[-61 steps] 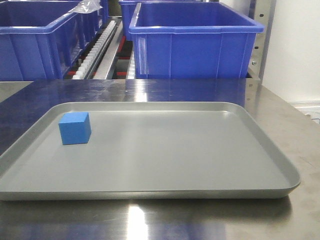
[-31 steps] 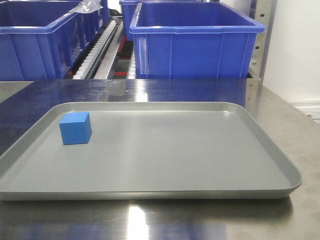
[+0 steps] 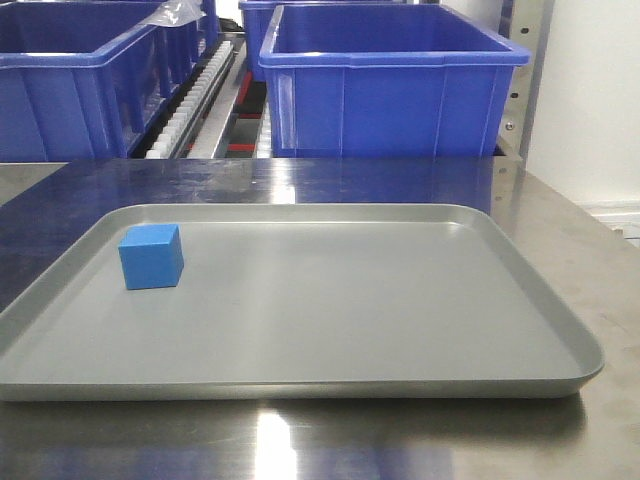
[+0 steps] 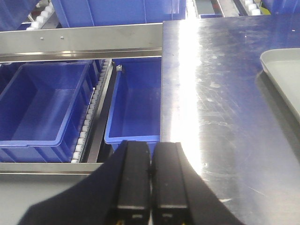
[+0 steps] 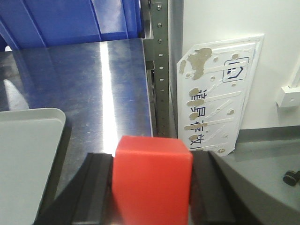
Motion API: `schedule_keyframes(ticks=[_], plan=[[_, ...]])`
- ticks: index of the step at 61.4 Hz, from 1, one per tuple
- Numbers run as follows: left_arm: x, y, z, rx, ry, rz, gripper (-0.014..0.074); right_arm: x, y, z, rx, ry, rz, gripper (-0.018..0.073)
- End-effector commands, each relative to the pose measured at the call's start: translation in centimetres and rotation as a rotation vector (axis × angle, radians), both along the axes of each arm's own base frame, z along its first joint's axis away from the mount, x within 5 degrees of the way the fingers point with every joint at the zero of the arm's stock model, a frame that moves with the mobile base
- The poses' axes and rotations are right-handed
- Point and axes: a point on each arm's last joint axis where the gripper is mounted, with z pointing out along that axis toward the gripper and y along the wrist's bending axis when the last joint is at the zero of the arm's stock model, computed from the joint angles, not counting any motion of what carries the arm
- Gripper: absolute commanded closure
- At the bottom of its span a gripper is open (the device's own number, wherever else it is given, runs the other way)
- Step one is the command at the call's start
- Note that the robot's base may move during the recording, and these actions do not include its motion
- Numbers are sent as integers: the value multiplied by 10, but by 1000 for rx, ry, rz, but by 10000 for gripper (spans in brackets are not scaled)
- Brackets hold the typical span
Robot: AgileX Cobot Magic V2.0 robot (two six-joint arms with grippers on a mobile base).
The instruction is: Sort and place red and blue blocks on shelf
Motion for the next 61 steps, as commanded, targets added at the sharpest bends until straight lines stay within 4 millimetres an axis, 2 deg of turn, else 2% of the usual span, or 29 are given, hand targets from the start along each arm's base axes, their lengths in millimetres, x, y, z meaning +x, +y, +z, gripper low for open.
schedule_keyframes(ticks=[1, 61], plan=[[1, -2, -9, 1, -31, -19, 463, 3, 1, 18, -16, -116, 19, 512], [1, -2, -9, 1, -31, -19, 463, 3, 1, 18, -16, -116, 19, 512]])
